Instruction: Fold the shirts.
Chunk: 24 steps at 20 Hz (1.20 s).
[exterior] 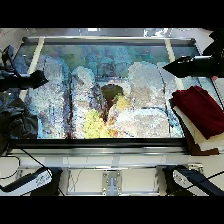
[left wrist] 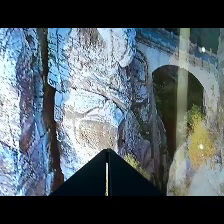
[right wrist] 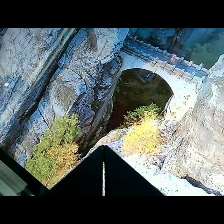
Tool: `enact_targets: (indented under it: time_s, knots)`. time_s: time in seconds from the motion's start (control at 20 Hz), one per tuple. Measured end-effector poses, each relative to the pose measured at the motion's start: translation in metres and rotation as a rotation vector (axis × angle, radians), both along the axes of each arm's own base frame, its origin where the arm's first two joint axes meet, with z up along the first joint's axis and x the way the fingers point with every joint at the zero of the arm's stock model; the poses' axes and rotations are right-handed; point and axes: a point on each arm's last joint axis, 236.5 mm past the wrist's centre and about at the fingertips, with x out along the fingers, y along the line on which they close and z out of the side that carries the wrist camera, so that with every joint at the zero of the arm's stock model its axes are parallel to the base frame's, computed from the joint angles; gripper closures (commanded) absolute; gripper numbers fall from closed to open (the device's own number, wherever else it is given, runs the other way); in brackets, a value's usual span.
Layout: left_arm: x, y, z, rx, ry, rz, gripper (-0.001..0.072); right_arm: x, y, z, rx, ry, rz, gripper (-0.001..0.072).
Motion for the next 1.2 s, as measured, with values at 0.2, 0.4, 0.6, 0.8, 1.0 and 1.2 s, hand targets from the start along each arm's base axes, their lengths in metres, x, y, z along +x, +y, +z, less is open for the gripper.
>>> enact_targets:
  time_s: [0.2, 0.4, 0.6, 0.8, 1.0, 1.2]
  knots:
    - [0.02, 0.038, 0.01, 0.111, -0.11, 0.063, 0.0696, 0.002, -0.006, -0.004, -0.03, 0.001, -0.017, 0.0698]
    - [0.025, 0.064, 0.014, 0.172, -0.148, 0.108, 0.0523, 0.006, -0.014, -0.008, -0.06, -0.004, -0.039, 0.0698]
    - [0.028, 0.131, 0.0, 0.421, -0.131, 0.188, 0.0152, 0.011, -0.018, -0.006, -0.069, -0.023, -0.06, 0.0698]
    - [-0.005, 0.227, -0.053, 0.574, 0.091, 0.365, 0.0005, 0.017, -0.02, -0.002, -0.067, -0.048, -0.079, 0.0698]
    - [-0.049, 0.281, -0.119, 0.587, 0.338, 0.445, 0.0005, 0.025, -0.023, 0.005, -0.058, -0.083, -0.105, 0.0697]
    - [-0.075, 0.306, -0.158, 0.619, 0.476, 0.452, 0.0341, 0.031, -0.025, 0.005, -0.053, -0.096, -0.119, 0.0698]
